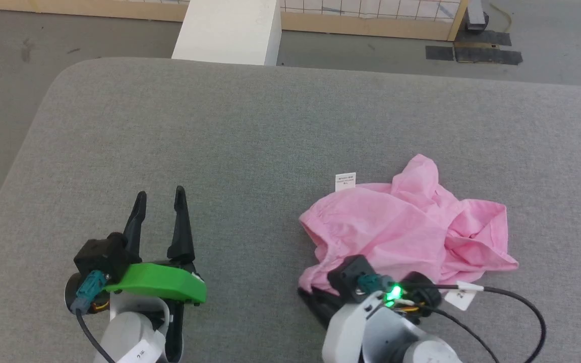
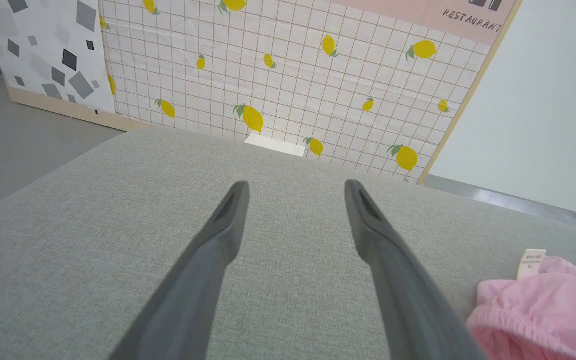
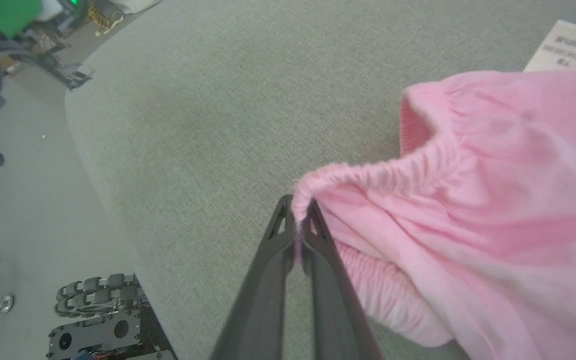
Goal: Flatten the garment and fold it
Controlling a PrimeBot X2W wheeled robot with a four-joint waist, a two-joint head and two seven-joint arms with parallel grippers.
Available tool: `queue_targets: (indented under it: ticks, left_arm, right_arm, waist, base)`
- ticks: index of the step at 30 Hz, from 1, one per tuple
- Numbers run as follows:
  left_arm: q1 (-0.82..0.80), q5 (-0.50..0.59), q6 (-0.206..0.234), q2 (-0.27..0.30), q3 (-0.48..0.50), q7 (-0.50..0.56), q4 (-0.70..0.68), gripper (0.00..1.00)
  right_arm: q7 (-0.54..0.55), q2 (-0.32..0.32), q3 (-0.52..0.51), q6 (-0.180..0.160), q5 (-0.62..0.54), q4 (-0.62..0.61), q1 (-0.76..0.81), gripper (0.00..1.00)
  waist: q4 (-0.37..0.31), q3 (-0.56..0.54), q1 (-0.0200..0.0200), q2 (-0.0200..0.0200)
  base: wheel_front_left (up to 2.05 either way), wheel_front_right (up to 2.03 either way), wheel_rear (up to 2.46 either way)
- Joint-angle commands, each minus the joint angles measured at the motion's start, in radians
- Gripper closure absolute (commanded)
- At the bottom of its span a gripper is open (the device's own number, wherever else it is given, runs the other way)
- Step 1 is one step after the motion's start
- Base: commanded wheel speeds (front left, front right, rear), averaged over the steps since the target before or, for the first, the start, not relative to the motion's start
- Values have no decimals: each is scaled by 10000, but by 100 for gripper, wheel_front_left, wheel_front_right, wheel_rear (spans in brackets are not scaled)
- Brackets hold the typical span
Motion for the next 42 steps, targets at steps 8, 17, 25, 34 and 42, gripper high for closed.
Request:
queue_targets:
  ticks: [8,17,25,34,42]
  left_arm:
    - [-112,-39,-1,-22,70,-47,19,0]
    - [-4,37,-29,-22,312,-47,-98,0]
    - [-84,20,45,-22,196,-47,-267,0]
    - [-166,-2,48,-22,73,-47,-278,0]
    - [-42,15,44,-22,88,-47,-192,0]
  right_arm:
    - [-432,-255,31,-13,1086,-886,-191,0]
    - [-709,-498,-3907,-13,633,-3049,1394,0]
    - [-58,-489,-5687,-13,-821,-2533,1656,0]
    - [504,-660,-5282,-13,-1384,-868,898,100]
    - [-831,-44,-7574,-13,-269,-1282,863,100]
  waist:
    - [49,-175,0,0]
    - [-104,-231,0,0]
    - [-162,-31,0,0]
    - [-62,146,0,0]
    - [-5,-100,0,0]
  base:
    - [0,0,0]
    - [0,0,0]
    - [0,0,0]
    - [0,0,0]
    - [0,0,0]
